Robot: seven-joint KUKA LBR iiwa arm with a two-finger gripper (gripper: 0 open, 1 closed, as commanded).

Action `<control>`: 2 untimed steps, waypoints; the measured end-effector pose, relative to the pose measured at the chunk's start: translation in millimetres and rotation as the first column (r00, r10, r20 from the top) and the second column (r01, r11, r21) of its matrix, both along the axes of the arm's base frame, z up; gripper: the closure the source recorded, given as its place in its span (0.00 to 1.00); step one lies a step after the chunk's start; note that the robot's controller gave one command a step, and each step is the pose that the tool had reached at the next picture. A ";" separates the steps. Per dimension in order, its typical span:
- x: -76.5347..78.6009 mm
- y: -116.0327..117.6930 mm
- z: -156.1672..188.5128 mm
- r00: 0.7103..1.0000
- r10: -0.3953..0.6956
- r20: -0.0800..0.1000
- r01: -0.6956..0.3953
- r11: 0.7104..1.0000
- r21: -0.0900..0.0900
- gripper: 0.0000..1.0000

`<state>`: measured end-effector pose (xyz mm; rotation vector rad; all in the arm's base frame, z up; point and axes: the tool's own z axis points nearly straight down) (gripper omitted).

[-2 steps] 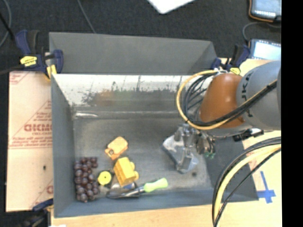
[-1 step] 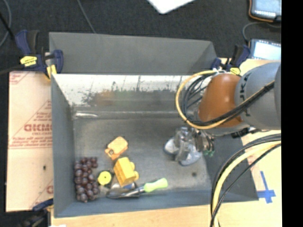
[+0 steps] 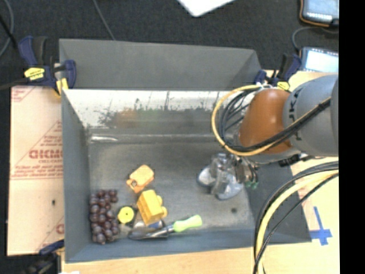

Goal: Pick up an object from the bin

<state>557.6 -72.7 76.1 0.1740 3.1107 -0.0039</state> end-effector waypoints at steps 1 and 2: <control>-0.1 0.0 0.5 1.000 0.000 0.000 0.000 1.000 0.000 1.00; -6.4 -22.8 36.3 1.000 0.024 0.001 -0.024 1.000 -0.001 1.00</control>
Offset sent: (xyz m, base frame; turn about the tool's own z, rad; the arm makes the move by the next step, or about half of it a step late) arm -0.0135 -0.0516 -0.0061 -0.0464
